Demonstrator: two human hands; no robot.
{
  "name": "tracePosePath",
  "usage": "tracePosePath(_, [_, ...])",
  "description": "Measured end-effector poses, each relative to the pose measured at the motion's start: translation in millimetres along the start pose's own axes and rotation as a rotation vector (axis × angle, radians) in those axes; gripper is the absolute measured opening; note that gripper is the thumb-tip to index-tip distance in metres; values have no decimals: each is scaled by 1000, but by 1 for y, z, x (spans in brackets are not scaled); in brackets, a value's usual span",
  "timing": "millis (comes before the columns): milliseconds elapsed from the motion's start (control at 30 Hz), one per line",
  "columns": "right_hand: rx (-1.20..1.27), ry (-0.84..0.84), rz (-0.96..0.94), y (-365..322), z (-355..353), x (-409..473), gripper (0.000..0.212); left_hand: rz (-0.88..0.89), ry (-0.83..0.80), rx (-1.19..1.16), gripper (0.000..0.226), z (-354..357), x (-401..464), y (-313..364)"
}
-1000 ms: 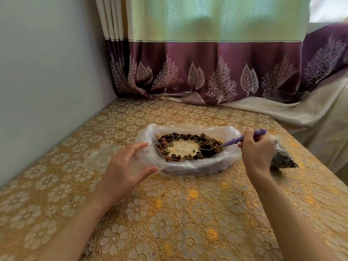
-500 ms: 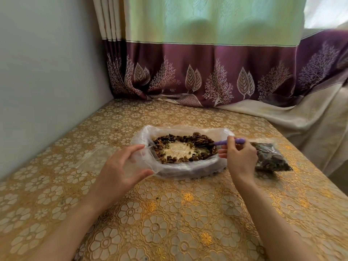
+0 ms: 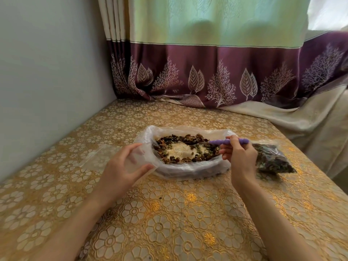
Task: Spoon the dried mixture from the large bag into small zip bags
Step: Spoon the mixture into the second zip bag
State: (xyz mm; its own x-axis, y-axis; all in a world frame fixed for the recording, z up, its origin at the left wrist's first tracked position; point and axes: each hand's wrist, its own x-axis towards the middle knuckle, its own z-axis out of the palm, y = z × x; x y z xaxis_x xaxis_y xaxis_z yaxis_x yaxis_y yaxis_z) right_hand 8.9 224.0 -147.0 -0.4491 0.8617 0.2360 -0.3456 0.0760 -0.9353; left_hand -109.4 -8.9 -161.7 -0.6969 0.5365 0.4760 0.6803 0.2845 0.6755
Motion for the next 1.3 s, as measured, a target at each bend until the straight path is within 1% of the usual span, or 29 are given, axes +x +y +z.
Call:
tracePosePath(100, [52, -88, -1, -6, 8, -7, 24, -63, 31, -60, 78, 1, 2, -4])
tracePosePath(200, [105, -180, -3, -12, 18, -20, 23, -123, 52, -167, 81, -1, 3, -4])
tracePosePath(400, [172, -362, 16, -20, 35, -43, 27, -118, 60, -202, 67, -1, 2, 0])
tracePosePath(533, [134, -536, -72, -22, 41, -54, 24, -142, 72, -218, 82, 0, 3, -3])
tracePosePath(567, [115, -585, -100, -22, 43, -56, 22, -141, 77, -238, 81, 0, 3, -3])
tracePosePath(667, [51, -689, -150, -20, 44, -59, 14, -138, 88, -317, 67, -1, 3, -3])
tracePosePath(700, [41, -707, -153, -20, 44, -58, 13, -143, 97, -335, 64, -1, 3, -4])
tracePosePath(767, [56, -715, -146, -20, 42, -56, 14, -134, 122, -318, 64, -2, 4, -6])
tracePosePath(833, [111, -688, -119, -23, 40, -53, 16, -125, 135, -278, 67, -2, 4, -6])
tracePosePath(900, [183, -593, -75, -25, 37, -46, 14, -119, 136, -263, 66, -1, 4, -5])
tracePosePath(1000, [224, -298, -6, -24, 26, -30, 18, -107, 131, -239, 64, -1, 4, -5])
tracePosePath(1067, [159, -114, 22, -20, 15, -19, 24, -101, 129, -207, 62, 0, 4, -6])
tracePosePath(1133, [75, 4, 25, -15, 6, -10, 29, -97, 116, -196, 58, 1, 3, -6])
tracePosePath(1200, [7, 74, 36, -10, -2, -4, 31, -95, 101, -200, 54, 3, 2, -4])
tracePosePath(1233, [-21, 100, 43, -8, -5, -1, 31, -92, 96, -196, 56, 3, 2, -4])
tracePosePath(1300, [-70, 134, 39, -6, -10, 2, 29, -87, 89, -155, 69, 4, 2, -5])
